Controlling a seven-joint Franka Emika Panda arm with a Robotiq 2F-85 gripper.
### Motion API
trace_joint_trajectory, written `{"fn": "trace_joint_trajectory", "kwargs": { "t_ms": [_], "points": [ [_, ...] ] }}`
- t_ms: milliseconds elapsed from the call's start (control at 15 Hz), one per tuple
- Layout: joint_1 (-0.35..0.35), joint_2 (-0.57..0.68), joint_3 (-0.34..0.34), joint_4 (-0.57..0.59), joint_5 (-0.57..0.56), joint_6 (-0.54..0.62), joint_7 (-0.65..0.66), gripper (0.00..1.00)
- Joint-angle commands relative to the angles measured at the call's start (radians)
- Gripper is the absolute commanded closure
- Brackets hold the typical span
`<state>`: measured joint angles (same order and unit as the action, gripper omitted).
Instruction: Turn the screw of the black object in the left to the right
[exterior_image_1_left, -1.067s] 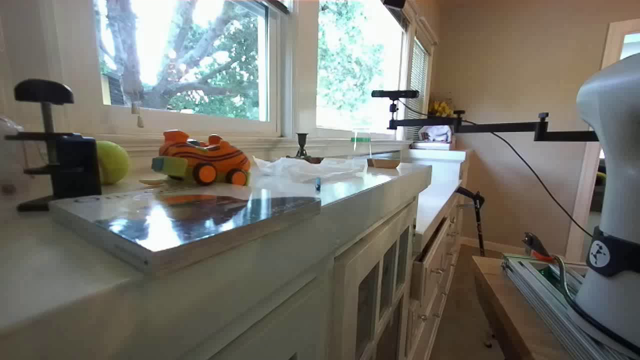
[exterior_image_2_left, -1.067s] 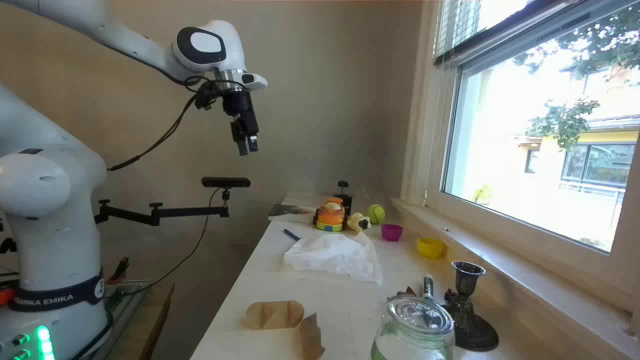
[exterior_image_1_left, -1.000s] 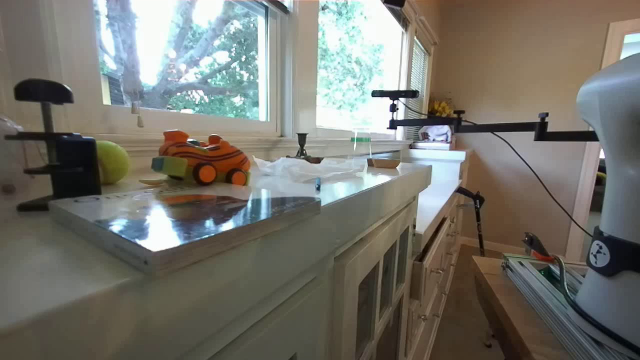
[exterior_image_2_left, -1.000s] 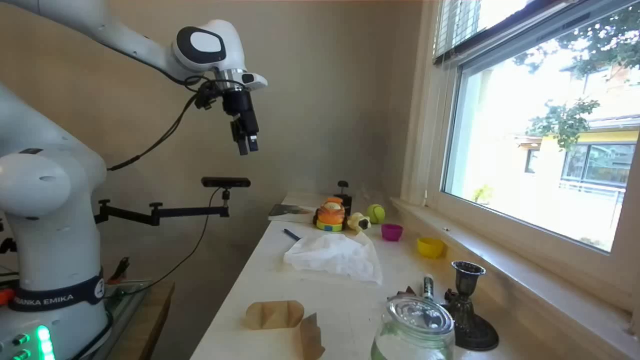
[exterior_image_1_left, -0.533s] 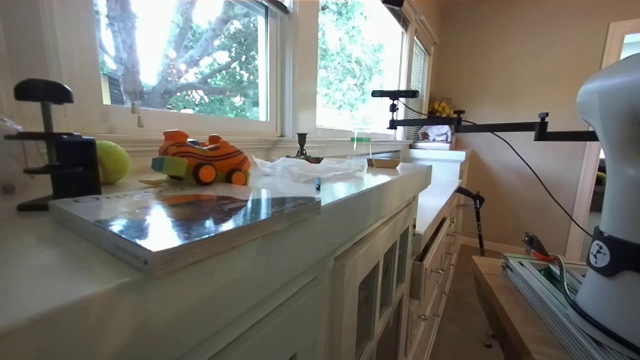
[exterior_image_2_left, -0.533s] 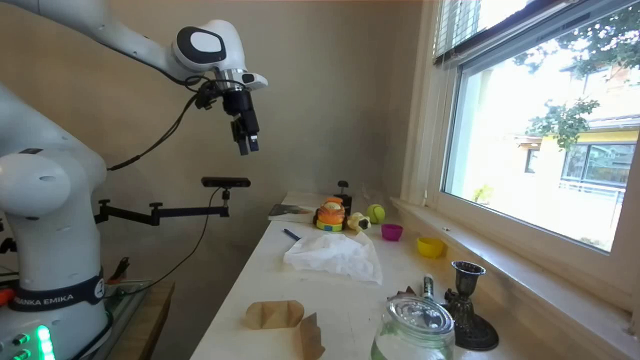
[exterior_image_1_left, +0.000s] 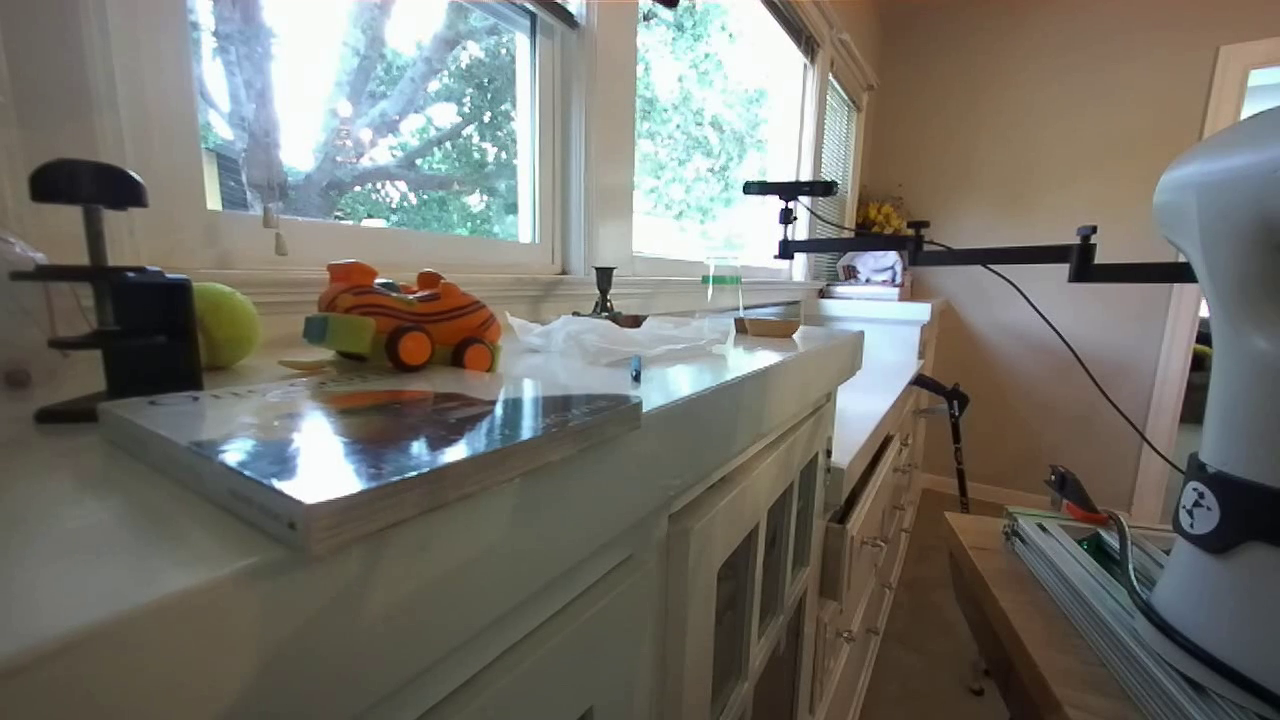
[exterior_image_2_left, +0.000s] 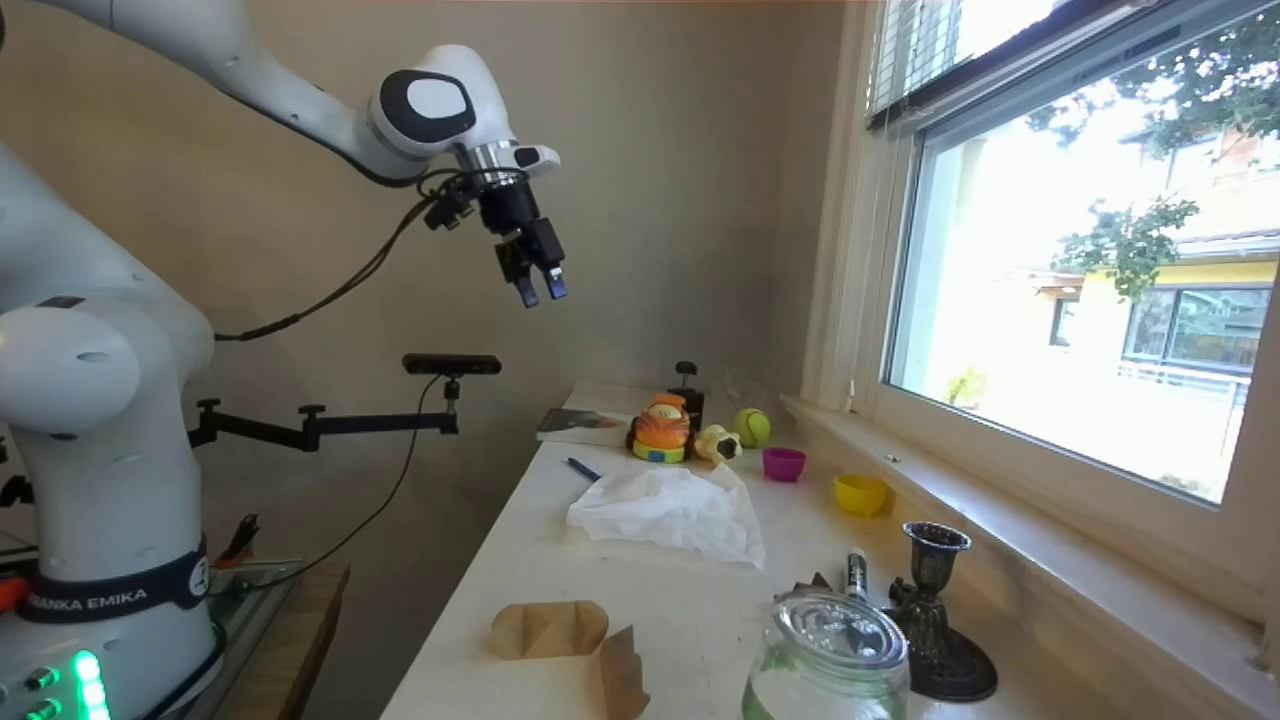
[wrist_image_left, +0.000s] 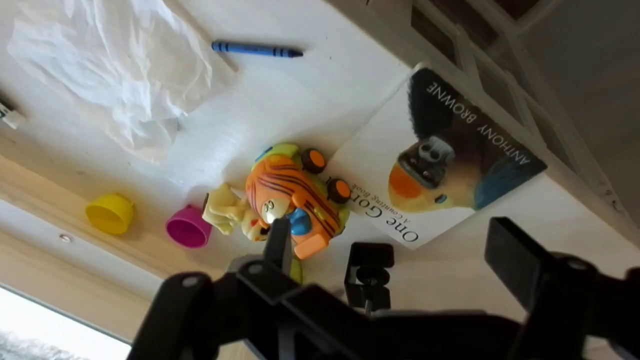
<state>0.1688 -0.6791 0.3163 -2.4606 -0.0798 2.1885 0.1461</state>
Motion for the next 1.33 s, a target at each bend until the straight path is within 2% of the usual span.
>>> {"fn": "trace_joint_trajectory", "kwargs": {
  "t_ms": [0,400,600,733,800,1067,1133,1267],
  "points": [
    [0.005,0.062,-0.021,0.009,-0.037,0.131,-0.045,0.0],
    [0.0,0.126,-0.059,0.006,-0.034,0.307,-0.1,0.0],
    [-0.016,0.161,-0.075,0.019,-0.04,0.351,-0.11,0.0],
    [-0.054,0.198,-0.062,0.059,-0.072,0.301,-0.092,0.0],
    [-0.015,0.152,-0.078,0.011,-0.029,0.322,-0.096,0.0],
    [-0.037,0.187,-0.078,0.032,-0.048,0.321,-0.095,0.0],
    [-0.009,0.183,-0.102,0.021,-0.026,0.325,-0.146,0.0],
    [-0.035,0.227,-0.11,0.054,-0.011,0.308,-0.092,0.0]
  ]
}}
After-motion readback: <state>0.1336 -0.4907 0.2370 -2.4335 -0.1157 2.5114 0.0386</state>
